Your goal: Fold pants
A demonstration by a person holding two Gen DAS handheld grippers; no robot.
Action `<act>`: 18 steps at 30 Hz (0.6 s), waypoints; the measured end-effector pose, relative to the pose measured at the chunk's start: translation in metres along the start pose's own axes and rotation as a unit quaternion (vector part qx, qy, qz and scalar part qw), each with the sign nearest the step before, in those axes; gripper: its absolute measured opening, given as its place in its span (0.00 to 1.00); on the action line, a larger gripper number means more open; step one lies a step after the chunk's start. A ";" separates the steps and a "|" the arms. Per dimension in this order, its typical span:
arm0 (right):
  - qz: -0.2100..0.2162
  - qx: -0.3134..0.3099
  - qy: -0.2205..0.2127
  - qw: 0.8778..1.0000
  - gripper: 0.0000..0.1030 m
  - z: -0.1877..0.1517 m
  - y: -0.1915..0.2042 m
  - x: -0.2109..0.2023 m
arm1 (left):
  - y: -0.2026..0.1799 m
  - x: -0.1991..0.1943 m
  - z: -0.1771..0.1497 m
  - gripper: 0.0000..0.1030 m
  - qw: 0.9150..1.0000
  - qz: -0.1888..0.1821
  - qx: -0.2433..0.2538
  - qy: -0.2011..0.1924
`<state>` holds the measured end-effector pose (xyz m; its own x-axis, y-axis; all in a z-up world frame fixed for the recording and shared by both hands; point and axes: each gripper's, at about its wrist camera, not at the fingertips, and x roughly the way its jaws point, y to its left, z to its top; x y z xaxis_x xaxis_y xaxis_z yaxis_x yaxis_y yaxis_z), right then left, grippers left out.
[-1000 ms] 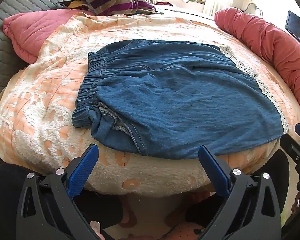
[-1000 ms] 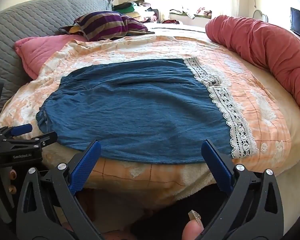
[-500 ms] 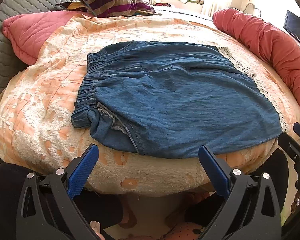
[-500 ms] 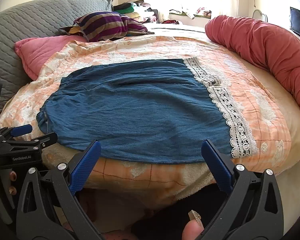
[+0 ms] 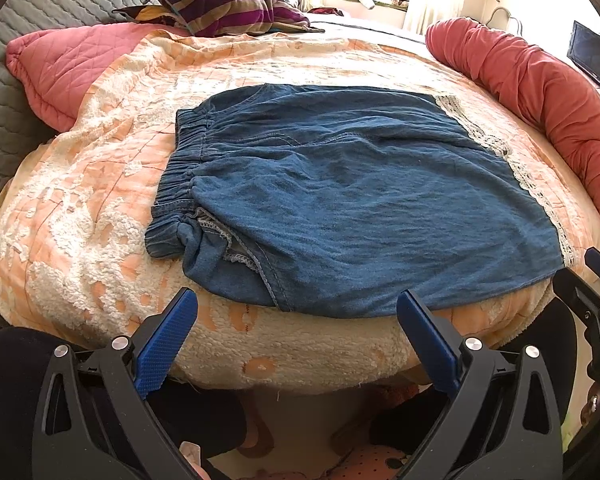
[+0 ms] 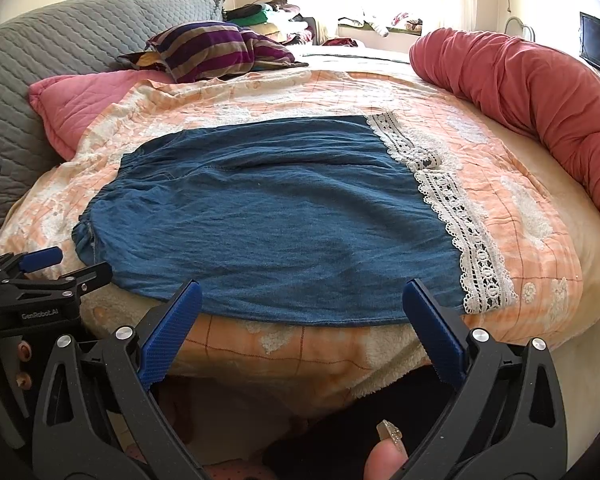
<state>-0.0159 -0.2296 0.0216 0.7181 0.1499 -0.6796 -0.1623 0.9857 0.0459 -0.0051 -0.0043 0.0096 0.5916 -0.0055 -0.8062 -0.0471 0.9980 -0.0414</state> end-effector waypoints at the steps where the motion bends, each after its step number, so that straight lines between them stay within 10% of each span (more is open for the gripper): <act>1: 0.000 0.000 -0.001 1.000 0.92 0.000 0.000 0.000 | 0.000 0.000 0.000 0.96 1.000 -0.001 0.000 0.000; 18: 0.000 0.003 0.002 1.000 0.92 0.001 -0.002 0.002 | 0.001 -0.001 0.000 0.96 1.000 -0.001 0.000 -0.001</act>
<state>-0.0136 -0.2314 0.0207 0.7157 0.1500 -0.6821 -0.1582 0.9861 0.0509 -0.0050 -0.0032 0.0103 0.5933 -0.0076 -0.8050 -0.0451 0.9981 -0.0427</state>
